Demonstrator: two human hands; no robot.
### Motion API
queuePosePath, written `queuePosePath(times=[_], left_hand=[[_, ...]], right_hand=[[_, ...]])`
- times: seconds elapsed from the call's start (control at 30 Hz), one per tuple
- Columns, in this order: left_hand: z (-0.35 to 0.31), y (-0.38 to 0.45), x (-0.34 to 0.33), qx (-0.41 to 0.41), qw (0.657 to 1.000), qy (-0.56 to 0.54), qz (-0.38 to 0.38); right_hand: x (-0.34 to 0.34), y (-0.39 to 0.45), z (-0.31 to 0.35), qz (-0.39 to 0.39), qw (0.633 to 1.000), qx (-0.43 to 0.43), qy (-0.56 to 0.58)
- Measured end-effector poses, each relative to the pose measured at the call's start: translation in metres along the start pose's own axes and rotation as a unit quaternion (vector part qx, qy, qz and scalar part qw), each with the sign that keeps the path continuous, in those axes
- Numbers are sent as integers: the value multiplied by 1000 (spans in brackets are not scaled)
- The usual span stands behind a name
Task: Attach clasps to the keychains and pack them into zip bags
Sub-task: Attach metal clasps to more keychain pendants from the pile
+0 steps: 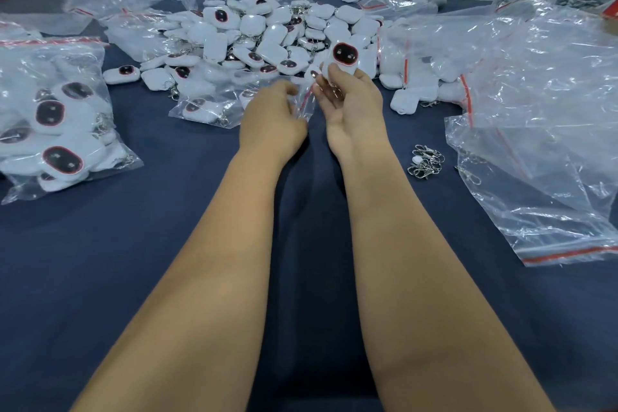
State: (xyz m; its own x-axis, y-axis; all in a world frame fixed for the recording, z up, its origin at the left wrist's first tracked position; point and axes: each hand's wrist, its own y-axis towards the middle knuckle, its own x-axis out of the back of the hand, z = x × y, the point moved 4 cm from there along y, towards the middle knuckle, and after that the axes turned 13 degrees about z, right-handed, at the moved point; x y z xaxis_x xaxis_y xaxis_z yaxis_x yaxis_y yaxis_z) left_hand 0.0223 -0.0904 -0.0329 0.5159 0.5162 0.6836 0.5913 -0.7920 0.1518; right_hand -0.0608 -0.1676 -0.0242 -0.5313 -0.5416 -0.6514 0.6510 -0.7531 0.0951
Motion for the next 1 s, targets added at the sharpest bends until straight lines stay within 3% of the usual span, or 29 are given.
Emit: queuePosePath(times=[0.07,0.13,0.23,0.33,0.57,0.63,0.77,0.83,1.0], left_hand=[[-3,1,-4,-3,995,96,6],[-7,-2,-4,4,995,95,-8],[-3,-4,5,43,994,-88,-51],[4,-6,11,73,962,-251,-78],[6,-8,16,92,909,-389,-117],[8,-8,18,96,897,-411,-129],[10,-8,21,97,883,-426,-171],[8,-9,22,81,885,-418,-187],[2,-10,23,48,885,-424,-185]], right_hand=[[-4,-1,-1,19,1000,0,18],[-10,-2,-3,31,1000,-3,0],[-15,-4,-6,49,996,15,-68],[-18,-6,-9,53,980,38,-186],[-12,-7,-8,-37,932,49,-357],[-13,-8,-7,-50,910,49,-410],[-18,-11,-6,-68,797,57,-597],[-20,-9,-9,-51,768,44,-637],[-16,-8,-14,27,840,19,-542]])
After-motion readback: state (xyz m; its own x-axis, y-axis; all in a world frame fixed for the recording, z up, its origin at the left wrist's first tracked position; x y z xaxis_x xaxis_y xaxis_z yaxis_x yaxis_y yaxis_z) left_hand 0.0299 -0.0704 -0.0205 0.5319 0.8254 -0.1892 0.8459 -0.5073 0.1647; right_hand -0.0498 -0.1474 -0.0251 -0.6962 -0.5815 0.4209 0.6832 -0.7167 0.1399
